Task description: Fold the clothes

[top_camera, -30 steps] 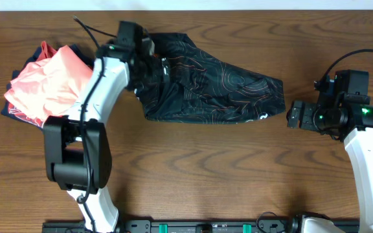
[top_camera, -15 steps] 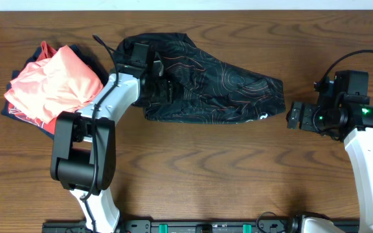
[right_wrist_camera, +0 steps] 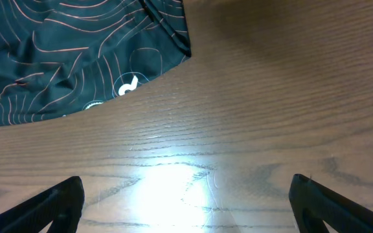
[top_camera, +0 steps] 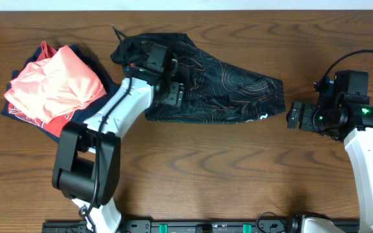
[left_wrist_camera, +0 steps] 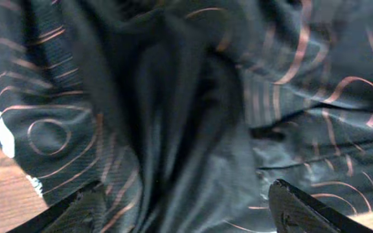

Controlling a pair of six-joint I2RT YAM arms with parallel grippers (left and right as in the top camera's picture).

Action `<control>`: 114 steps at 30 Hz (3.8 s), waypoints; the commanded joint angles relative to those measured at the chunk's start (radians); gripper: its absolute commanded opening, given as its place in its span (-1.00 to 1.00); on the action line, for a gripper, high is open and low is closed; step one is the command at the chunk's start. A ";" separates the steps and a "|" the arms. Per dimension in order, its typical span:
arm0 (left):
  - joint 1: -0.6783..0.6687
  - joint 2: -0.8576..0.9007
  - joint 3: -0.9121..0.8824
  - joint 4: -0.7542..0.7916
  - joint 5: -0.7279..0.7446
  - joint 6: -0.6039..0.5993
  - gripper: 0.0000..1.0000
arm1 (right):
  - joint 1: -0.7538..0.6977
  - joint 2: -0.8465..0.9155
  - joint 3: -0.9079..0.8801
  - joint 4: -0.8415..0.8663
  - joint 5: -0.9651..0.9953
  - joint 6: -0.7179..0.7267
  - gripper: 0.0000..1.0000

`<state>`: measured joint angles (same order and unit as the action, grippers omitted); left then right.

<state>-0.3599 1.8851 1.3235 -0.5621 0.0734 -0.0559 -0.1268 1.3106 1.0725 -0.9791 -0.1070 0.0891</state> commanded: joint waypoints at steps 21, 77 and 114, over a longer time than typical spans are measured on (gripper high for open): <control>-0.040 0.124 0.000 0.033 -0.066 0.045 -0.88 | -0.006 -0.010 0.012 -0.006 0.006 -0.008 0.98; 0.250 -0.227 -0.240 -0.282 -0.014 -0.245 0.40 | -0.003 0.048 -0.028 -0.034 -0.002 0.041 0.93; 0.252 -0.102 -0.241 -0.302 -0.071 -0.245 0.41 | -0.003 0.048 -0.028 -0.031 0.006 0.040 0.95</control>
<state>-0.1085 1.7844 1.0779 -0.8654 0.0189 -0.3096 -0.1268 1.3533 1.0496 -1.0100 -0.1009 0.1219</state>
